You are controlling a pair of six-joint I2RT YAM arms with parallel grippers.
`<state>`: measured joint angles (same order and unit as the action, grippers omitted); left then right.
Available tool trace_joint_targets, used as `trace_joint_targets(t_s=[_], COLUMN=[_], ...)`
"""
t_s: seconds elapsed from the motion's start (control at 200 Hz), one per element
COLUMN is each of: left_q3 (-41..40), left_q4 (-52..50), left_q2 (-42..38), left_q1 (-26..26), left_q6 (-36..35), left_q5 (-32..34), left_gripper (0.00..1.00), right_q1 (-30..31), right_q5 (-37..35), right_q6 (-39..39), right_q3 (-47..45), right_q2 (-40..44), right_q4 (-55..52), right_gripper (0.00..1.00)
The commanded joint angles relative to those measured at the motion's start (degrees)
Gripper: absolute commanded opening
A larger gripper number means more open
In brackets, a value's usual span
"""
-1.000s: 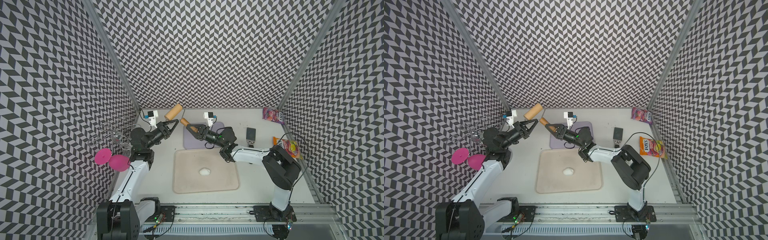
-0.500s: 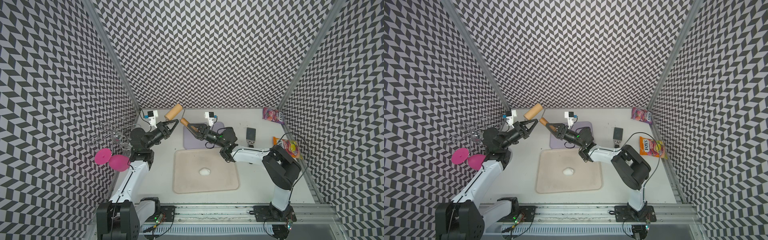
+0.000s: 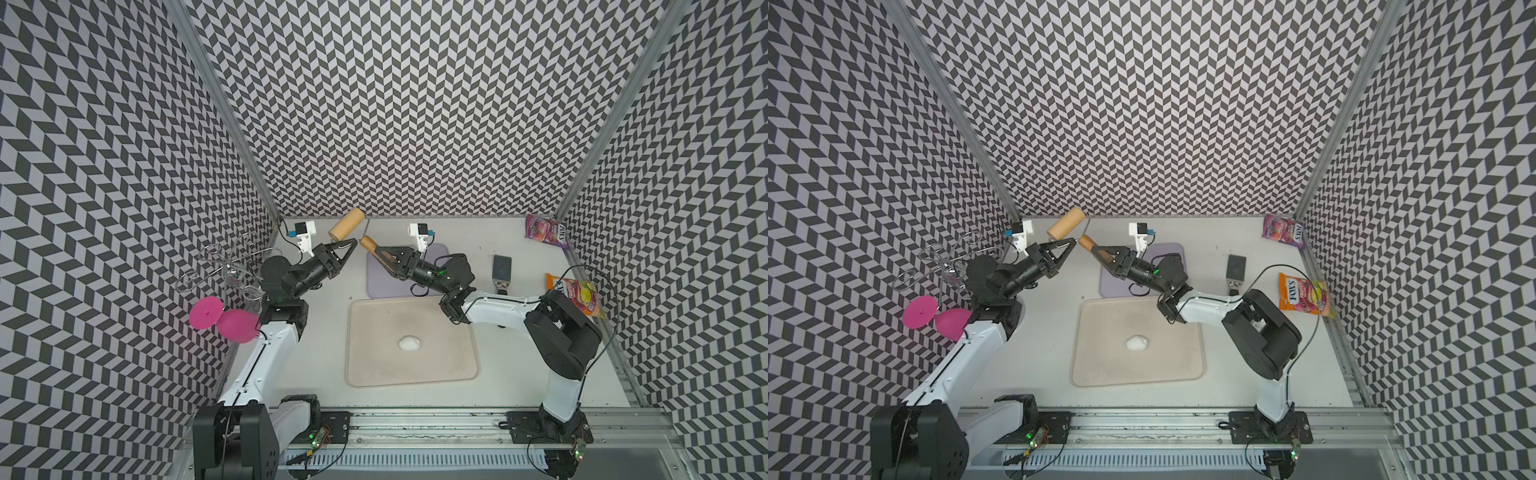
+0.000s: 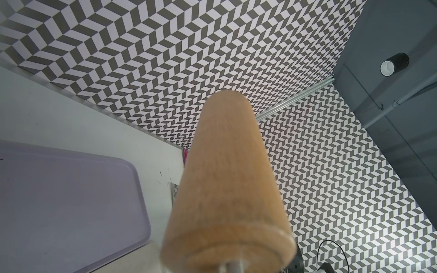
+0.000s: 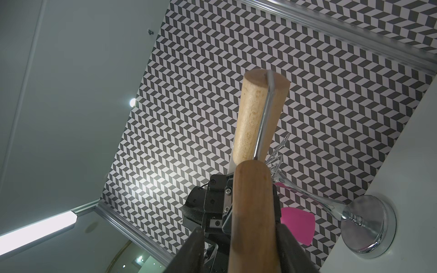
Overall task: Roll out the dumpling wrappers from the dough
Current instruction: Pick up the rolling pin from the center of the board.
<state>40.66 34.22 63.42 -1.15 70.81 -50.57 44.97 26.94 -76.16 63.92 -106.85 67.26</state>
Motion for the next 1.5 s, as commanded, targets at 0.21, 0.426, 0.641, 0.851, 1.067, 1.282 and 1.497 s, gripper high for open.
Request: trace_joint_targets(t_s=[0.21, 0.426, 0.641, 0.851, 1.067, 1.282, 1.497], left_q3=[-0.5, -0.5, 9.7, 17.4, 14.5, 5.2, 5.6], left_q4=[0.2, -1.1, -27.2, -49.1, -58.2, -56.1, -59.5], left_q2=[-1.4, -1.9, -2.8, -1.1, 1.8, 2.7, 10.2], left_q1=[0.4, 0.4, -0.9, -1.1, -1.0, 0.1, 2.0], left_q6=[-2.7, -5.7, -34.8, -65.3, -83.9, -88.2, -90.0], left_q5=[-0.3, -0.4, 4.5, 8.9, 17.5, 22.7, 24.0], left_gripper=[0.0, 0.29, 1.0, 1.0, 1.0, 0.99, 0.87], right_q1=[0.5, -1.0, -4.7, -11.3, -12.5, -8.9, -1.0], right_q5=[-1.1, -2.7, -4.4, -2.3, -3.0, -9.7, -9.8], right_q6=[0.0, 2.5, 19.1, 40.2, 60.7, 67.8, 65.9], right_q3=[1.1, -1.1, 5.3, 13.2, 24.6, 25.7, 21.9], right_q2=[0.7, 4.2, 14.4, 20.5, 20.2, 21.2, 23.0], right_q4=[4.4, 0.0, -40.6, -76.0, -108.6, -125.8, -127.4], right_gripper=[0.05, 0.0, 0.0, 0.0, 0.0, 0.0, 0.0])
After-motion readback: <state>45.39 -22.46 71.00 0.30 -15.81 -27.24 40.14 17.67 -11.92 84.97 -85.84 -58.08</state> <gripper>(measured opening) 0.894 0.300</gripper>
